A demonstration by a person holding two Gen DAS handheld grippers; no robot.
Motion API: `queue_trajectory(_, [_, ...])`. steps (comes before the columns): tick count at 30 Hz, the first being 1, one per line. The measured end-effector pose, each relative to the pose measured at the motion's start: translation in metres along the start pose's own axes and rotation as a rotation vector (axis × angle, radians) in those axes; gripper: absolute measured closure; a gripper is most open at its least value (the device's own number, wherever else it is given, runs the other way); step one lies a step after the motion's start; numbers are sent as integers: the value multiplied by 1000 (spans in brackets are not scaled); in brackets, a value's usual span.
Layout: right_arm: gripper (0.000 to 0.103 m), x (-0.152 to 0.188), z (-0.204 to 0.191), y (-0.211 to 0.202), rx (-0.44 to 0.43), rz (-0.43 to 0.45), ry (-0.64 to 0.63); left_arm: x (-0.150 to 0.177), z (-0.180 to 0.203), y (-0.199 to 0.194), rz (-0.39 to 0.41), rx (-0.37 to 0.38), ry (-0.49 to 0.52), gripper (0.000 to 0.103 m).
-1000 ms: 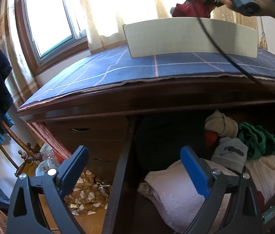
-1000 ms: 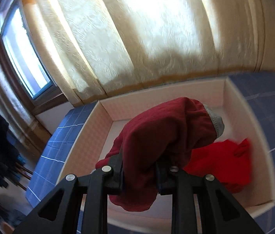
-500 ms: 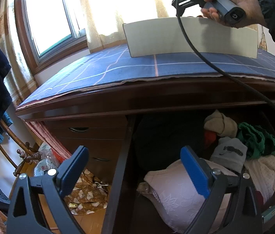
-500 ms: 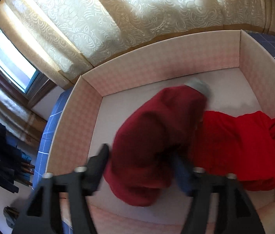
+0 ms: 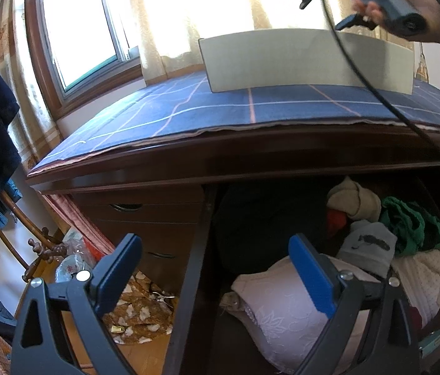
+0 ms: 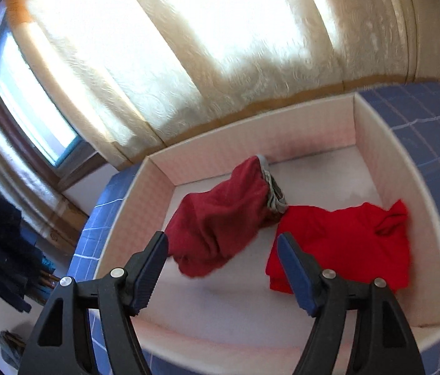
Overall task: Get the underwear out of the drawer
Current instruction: 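Open the right gripper to drop the dark red garment in the box, then lower the right tool into the drawer over the green garment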
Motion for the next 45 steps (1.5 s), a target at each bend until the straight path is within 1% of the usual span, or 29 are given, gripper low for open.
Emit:
queue_trajectory(6, [29,32,-7,-66,-36,113,-132,0,-1,0,1,-9,-5,6])
queue_trajectory(9, [29,49,-4,-96,-57,164,-156,0,-1,-1,3,-14,-9,6])
queue_trajectory(11, [29,66,0,-121,-71,196,-179,0,-2,-1,6,-19,-9,6])
queue_trajectory(13, [29,79,5,-136,-67,219,-198,-1,-2,-2,9,-28,-11,6])
queue_trajectory(15, [29,100,14,-155,-55,238,-211,-1,-2,-2,10,-38,-9,6])
queue_trajectory(18, [29,126,28,-166,-51,237,-217,-1,-2,-2,10,-51,-1,6])
queue_trajectory(19, [29,137,35,-169,-37,235,-219,-1,-1,-2,11,-53,1,6])
queue_trajectory(26, [29,189,76,-161,29,167,-200,0,-4,-1,5,-28,-41,6])
queue_trajectory(31, [29,231,99,-141,65,52,-214,2,-6,0,-8,-17,-62,6])
queue_trajectory(37, [29,254,130,-125,128,-47,-189,5,-6,-2,-15,-17,-57,6])
queue_trajectory(38, [29,257,137,-123,153,-61,-190,5,-7,-2,-14,-16,-60,6])
queue_trajectory(41, [29,263,146,-117,165,-108,-178,5,-7,-3,-11,-19,-64,6])
queue_trajectory(42, [29,265,147,-114,168,-120,-181,5,-7,-2,-11,-19,-62,6])
queue_trajectory(45, [29,271,145,-102,194,-180,-249,5,-7,-4,-4,-26,-55,6])
Point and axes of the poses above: each gripper's, at about its wrist camera, not at the fingertips, and y roughly the way its jaws point, z to its right, x to its underside, the point moved 8 cm from there along y, roughly the way its jaws point, and after that the axes turned 13 degrees about y, right-handed, at the moved point
